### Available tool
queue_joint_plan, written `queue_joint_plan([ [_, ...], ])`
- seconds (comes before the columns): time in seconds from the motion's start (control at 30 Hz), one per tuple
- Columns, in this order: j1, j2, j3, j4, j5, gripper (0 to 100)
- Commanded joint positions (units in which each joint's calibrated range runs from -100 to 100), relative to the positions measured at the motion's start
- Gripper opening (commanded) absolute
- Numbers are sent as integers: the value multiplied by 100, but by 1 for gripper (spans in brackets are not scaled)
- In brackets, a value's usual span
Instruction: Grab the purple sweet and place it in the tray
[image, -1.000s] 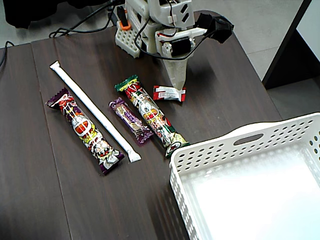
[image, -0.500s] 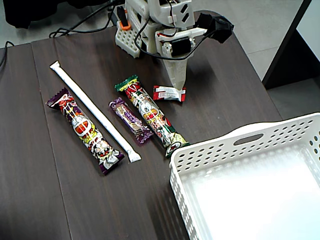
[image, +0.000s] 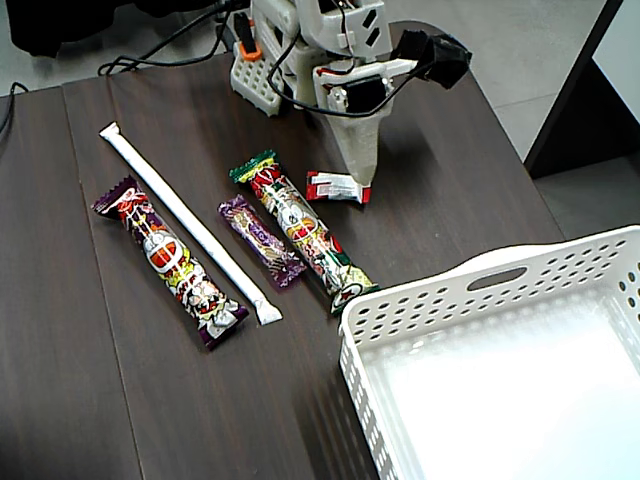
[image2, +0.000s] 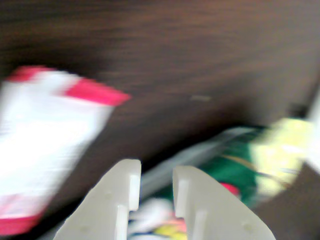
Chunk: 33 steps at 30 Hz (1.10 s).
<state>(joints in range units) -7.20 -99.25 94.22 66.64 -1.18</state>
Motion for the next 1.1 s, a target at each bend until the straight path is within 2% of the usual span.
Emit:
queue_joint_plan([
  [0.0,61,-25,-153,-645,-45,5],
  [0.1,532,-25,-408,-542,-181,5],
  [0.23,1349,42,-1148,-534,-895,5],
  [0.3,1643,50,-1367,-534,-1005,5],
  [0.63,2689,67,-1413,-619,-984,5],
  [0.83,2954,67,-1413,-1056,-355,5],
  [1.07,3241,285,-1449,-1287,-292,5],
])
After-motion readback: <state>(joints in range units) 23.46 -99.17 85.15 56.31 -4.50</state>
